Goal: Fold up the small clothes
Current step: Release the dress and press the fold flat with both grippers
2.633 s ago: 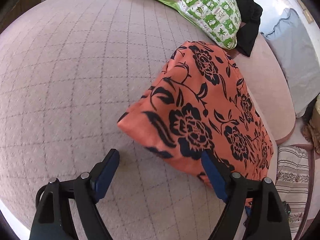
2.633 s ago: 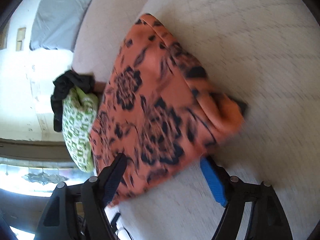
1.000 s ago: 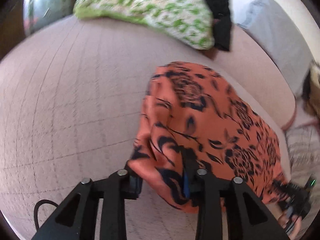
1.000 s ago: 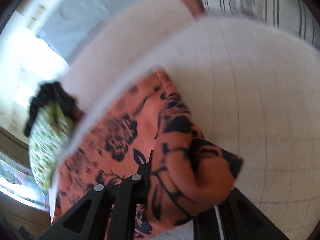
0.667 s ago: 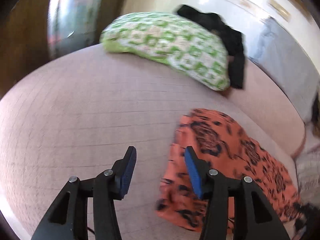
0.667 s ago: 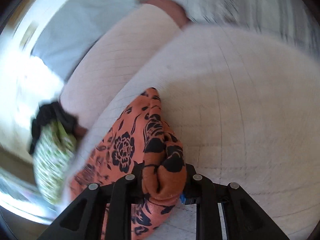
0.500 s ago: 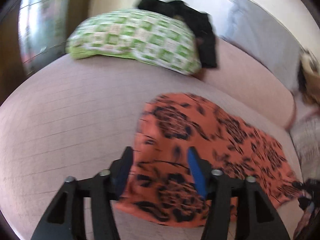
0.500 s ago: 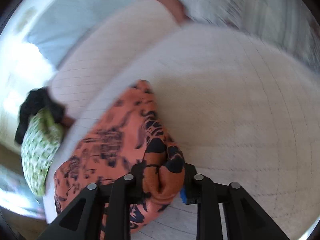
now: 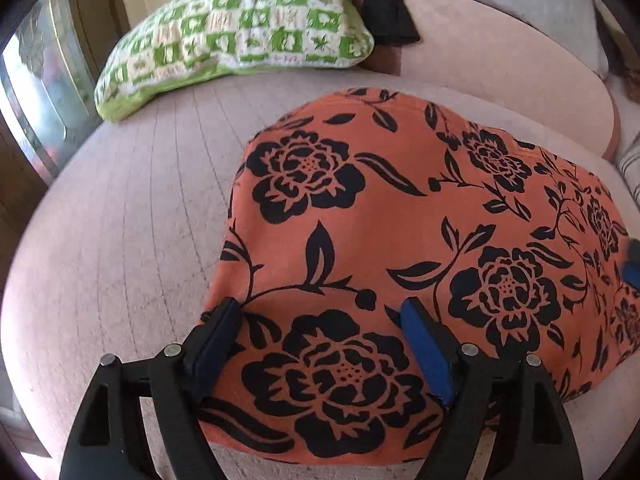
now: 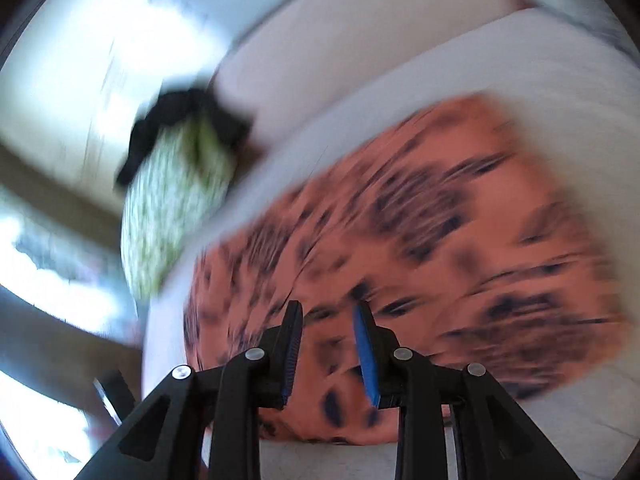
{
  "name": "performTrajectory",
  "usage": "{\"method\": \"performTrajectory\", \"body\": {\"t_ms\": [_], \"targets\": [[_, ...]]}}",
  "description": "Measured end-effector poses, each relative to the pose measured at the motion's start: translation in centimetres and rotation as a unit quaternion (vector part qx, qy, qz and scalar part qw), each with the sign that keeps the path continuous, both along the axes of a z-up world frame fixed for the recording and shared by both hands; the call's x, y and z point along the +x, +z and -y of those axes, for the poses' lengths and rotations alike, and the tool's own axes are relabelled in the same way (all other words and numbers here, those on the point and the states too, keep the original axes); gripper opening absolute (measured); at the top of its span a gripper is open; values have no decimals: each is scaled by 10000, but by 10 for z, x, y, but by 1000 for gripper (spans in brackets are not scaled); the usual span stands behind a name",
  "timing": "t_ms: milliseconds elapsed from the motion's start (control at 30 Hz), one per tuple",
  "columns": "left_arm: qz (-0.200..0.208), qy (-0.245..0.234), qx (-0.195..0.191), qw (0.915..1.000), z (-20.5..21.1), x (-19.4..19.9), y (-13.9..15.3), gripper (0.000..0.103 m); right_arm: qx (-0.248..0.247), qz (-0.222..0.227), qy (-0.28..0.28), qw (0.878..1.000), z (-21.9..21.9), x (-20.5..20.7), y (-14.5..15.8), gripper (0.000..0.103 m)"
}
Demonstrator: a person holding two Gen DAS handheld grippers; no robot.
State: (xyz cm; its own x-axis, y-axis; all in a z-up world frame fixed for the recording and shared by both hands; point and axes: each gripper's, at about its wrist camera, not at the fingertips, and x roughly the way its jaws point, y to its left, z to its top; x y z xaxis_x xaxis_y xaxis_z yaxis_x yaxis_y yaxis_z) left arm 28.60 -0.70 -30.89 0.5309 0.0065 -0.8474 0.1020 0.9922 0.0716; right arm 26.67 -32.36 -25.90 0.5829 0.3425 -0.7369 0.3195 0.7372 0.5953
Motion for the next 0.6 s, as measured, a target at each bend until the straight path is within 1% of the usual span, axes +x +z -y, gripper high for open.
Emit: {"method": "performTrajectory", "body": {"t_ms": [67,100,133,167,200,233,267,333,367,400,467,500,600], "targets": [[-16,-3,-20,10000,-1,0,1,83,-141,-58,405,9991,-26,25,-11,29],[-31,19,-41,10000,-2,1,1,83,-111,-64,605,9981,-39,34,-18,29],[-34,38,-39,10000,-1,2,0,83,-51,-148,766,9969,-47,33,-26,29],[-37,48,5,10000,-1,3,-1,84,-68,-419,928,9948,-58,38,-40,30],[-63,34,80,9999,0,5,-3,88,-248,-540,964,9936,-66,36,-51,30],[-68,7,164,9998,2,8,-6,90,-400,-294,928,9944,-71,34,-51,30],[-50,-14,241,9997,4,9,-8,95,-466,-259,976,9938,-72,33,-49,30],[-30,-3,275,9996,5,10,-11,99,-308,-337,991,9940,-69,34,-49,30],[-48,45,218,9997,2,10,-12,102,-145,-380,981,9943,-67,36,-51,30],[-74,102,126,9998,-1,11,-14,103,43,-415,972,9944,-62,40,-53,30],[-196,245,-296,9991,-13,16,-19,103,405,-501,960,9933,-51,45,-59,30],[-237,274,-369,9987,-15,17,-19,103,497,-547,971,9925,-50,45,-60,30],[-348,174,-243,9989,-12,20,-18,103,608,-749,1172,9884,-53,61,-62,30]]}}
